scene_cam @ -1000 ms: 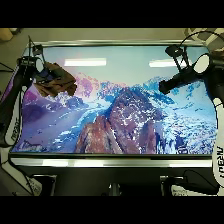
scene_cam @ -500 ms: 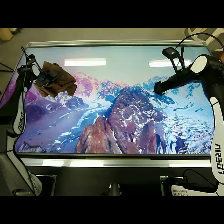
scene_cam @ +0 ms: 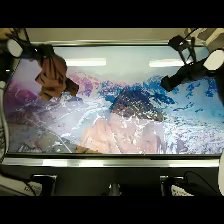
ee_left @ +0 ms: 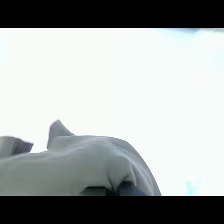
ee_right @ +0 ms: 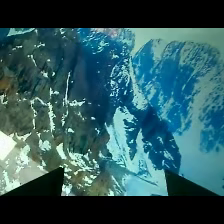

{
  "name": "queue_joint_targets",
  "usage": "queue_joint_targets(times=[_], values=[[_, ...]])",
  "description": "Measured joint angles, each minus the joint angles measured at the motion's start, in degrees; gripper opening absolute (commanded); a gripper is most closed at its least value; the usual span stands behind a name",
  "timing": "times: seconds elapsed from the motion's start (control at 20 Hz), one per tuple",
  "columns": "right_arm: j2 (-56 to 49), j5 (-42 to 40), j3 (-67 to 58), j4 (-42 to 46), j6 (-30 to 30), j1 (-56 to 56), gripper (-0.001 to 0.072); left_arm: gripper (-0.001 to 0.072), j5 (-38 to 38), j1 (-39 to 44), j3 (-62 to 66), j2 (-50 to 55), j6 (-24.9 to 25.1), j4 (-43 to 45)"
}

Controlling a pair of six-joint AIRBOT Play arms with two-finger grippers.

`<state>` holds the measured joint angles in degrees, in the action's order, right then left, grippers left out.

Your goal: Fold the shirts.

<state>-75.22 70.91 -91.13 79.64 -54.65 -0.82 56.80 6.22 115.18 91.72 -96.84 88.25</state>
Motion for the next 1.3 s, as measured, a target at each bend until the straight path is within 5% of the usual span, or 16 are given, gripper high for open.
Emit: queue_joint_targets(times=[0.35,0.7,0.75,0.8,0.85,1.0,1.25,1.3], values=[[16.59,7.17,-0.72,4.63,-2.60,0.00,0.0672,0.0021,3.98,20.48,-1.75,-18.95,2.82,-0.35],[26.53,18.14,-0.79,9.90,-4.48,0.00,0.0674,0.0023,0.59,36.94,-10.47,-11.58,-0.24,-1.20],[26.99,19.63,-0.79,10.62,-4.92,0.00,0.0674,0.0137,-0.59,38.75,-11.37,-8.87,-0.72,-2.71],[27.30,20.87,-0.79,11.02,-5.25,0.00,0.0674,0.0485,-0.87,40.28,-12.04,-6.16,-1.05,-4.50],[27.41,22.10,-0.76,11.43,-5.70,0.00,0.0674,0.0720,-0.74,41.64,-12.50,-3.37,-1.33,-6.49],[26.99,24.55,-0.59,12.02,-6.84,0.00,0.0676,0.0720,3.54,42.34,-12.72,1.05,-1.62,-9.25],[21.90,25.46,5.38,9.25,-6.71,0.00,0.0681,0.0720,21.64,34.53,-15.02,-1.33,4.09,-4.28],[20.13,24.26,7.93,8.92,-6.34,0.00,0.0680,0.0625,23.98,32.37,-17.59,-3.13,4.79,-4.37]])
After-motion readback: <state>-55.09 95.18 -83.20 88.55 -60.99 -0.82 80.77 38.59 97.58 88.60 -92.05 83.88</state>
